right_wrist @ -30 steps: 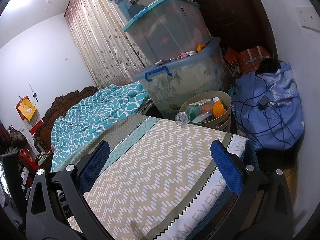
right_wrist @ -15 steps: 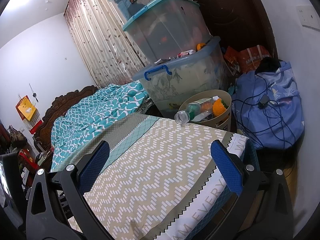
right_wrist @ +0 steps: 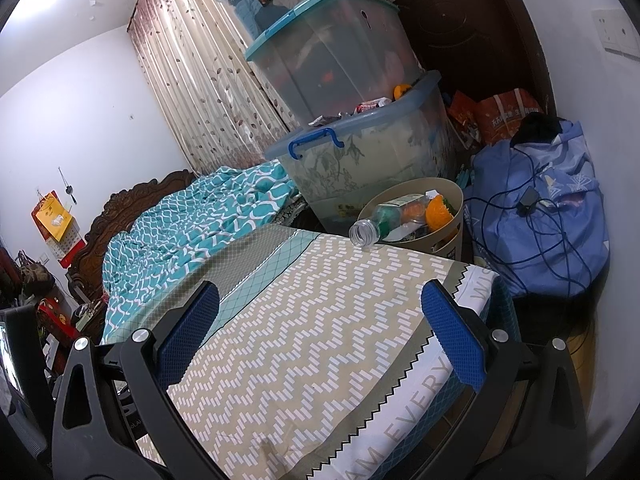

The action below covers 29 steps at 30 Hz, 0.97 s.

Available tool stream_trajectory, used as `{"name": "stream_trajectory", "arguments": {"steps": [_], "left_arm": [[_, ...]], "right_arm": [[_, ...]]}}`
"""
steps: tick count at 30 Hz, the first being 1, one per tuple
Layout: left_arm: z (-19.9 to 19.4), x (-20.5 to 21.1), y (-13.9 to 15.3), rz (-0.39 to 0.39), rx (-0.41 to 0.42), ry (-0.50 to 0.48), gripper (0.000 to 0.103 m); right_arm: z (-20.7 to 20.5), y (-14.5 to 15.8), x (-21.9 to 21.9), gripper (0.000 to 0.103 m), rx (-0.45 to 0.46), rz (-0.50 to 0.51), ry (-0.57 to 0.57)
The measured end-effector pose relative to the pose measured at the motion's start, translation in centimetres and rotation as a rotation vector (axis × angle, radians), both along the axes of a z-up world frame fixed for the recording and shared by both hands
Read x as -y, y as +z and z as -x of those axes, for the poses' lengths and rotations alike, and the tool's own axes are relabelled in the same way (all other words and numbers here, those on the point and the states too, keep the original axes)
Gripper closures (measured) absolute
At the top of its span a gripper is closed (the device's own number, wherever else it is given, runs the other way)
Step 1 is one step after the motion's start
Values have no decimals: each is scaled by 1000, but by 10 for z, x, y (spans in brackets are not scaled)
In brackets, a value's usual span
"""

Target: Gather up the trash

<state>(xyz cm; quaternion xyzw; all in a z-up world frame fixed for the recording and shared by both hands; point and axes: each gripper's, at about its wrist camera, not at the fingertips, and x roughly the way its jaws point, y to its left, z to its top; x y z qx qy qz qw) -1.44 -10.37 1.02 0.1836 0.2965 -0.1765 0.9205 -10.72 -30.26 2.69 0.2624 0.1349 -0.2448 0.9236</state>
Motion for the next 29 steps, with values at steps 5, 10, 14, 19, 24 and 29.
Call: {"name": "stream_trajectory", "arguments": {"steps": [5,10,14,19,24,29], "left_arm": [[0,0,0,-1,-1,-1,8],[0,1,-1,-1,-2,-2,8],[2,1,-3,0,-4,-4,9],[8,-1,-8,5,9,-17,9],[8,-3,-3,20,-6,-44,9],[10,-6,-1,18,-16,-59,9]], "right_arm": [[0,0,0,3,-1,-1,-1],[0,0,0,3,0,-1,0],[0,-1,-1,3,-1,-1,0],[0,1,0,3,-1,-2,-1],[0,-1,-1,3,-1,1,1],[-1,-4,-5,3,-2,1,3]]}}
